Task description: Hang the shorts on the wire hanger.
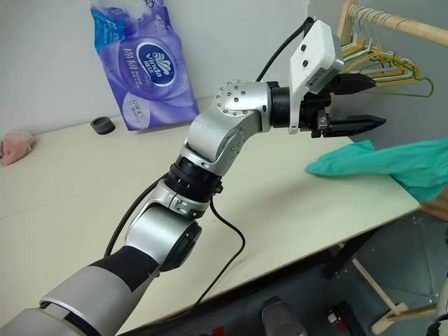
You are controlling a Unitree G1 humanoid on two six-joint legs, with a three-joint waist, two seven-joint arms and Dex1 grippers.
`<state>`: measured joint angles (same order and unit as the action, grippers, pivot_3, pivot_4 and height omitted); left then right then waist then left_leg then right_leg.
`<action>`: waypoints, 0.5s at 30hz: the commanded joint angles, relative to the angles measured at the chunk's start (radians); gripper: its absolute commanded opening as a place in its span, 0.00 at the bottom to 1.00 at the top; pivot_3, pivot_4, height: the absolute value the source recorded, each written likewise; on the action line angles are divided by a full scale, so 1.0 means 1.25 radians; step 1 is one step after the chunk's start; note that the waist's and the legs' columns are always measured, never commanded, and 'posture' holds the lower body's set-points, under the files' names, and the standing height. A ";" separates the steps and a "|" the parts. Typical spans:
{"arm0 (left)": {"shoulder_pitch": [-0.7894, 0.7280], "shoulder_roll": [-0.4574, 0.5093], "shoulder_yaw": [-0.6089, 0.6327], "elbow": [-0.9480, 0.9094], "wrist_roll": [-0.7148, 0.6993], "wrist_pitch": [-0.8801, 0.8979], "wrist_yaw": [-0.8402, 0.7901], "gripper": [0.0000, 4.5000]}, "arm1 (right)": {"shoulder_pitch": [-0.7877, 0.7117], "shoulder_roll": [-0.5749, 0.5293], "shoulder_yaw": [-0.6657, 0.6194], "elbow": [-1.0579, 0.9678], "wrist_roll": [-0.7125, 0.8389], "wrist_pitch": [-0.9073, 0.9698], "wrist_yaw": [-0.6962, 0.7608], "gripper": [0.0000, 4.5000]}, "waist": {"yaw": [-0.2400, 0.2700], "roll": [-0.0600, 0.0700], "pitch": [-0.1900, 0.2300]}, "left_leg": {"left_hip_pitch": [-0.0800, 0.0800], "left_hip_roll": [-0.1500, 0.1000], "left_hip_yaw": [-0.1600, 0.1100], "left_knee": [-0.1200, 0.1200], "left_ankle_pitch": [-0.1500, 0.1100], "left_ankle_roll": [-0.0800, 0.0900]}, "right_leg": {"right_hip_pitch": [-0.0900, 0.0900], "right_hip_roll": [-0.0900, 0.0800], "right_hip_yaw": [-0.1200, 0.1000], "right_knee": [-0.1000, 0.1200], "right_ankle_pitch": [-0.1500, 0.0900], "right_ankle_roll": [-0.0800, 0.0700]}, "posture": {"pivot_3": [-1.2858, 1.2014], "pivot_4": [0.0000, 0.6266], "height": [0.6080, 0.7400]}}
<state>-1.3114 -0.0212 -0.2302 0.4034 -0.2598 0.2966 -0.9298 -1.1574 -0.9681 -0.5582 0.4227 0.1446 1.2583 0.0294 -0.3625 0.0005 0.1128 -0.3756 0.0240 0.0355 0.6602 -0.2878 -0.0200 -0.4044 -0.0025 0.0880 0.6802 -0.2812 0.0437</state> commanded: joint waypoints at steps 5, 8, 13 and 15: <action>0.039 0.051 0.001 -0.043 0.024 -0.002 -0.014 0.74 | 0.164 0.060 0.097 -0.392 0.021 -0.115 0.075 0.99 | -0.001 0.003 -0.002 | 0.000 0.000 0.000 0.001 0.000 0.000 | 0.000 0.000 0.001 0.000 0.000 0.001 | 0.37 0.13 1.00; 0.125 0.142 0.003 -0.094 0.066 0.006 0.000 0.74 | 0.326 0.116 0.154 -0.540 0.040 -0.238 0.153 0.99 | -0.008 0.004 -0.003 | 0.000 0.001 0.000 0.001 0.000 0.000 | 0.000 0.001 0.001 0.000 0.000 0.001 | 0.38 0.13 1.00; 0.311 0.307 0.048 -0.179 0.134 0.030 0.080 0.74 | 0.545 0.235 0.260 -0.704 0.103 -0.350 0.258 0.99 | -0.016 0.004 -0.003 | 0.001 0.002 -0.004 0.001 0.001 -0.001 | 0.000 0.004 0.001 0.001 0.001 0.001 | 0.39 0.13 1.00; 0.371 0.340 0.085 -0.206 0.139 0.062 0.129 0.74 | 0.603 0.257 0.307 -0.727 0.092 -0.407 0.281 0.99 | -0.012 0.003 -0.003 | 0.000 0.002 -0.005 0.002 0.002 -0.003 | 0.000 0.003 0.001 0.001 0.001 0.001 | 0.40 0.13 1.00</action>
<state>-0.8507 0.3842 -0.1785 0.2114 -0.0937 0.3539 -0.8182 -0.4041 -0.6442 -0.1889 -0.4241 0.2583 0.8239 0.3557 -0.3774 0.0043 0.1094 -0.3754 0.0263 0.0289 0.6629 -0.2863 -0.0226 -0.4050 0.0009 0.0887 0.6818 -0.2800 0.0443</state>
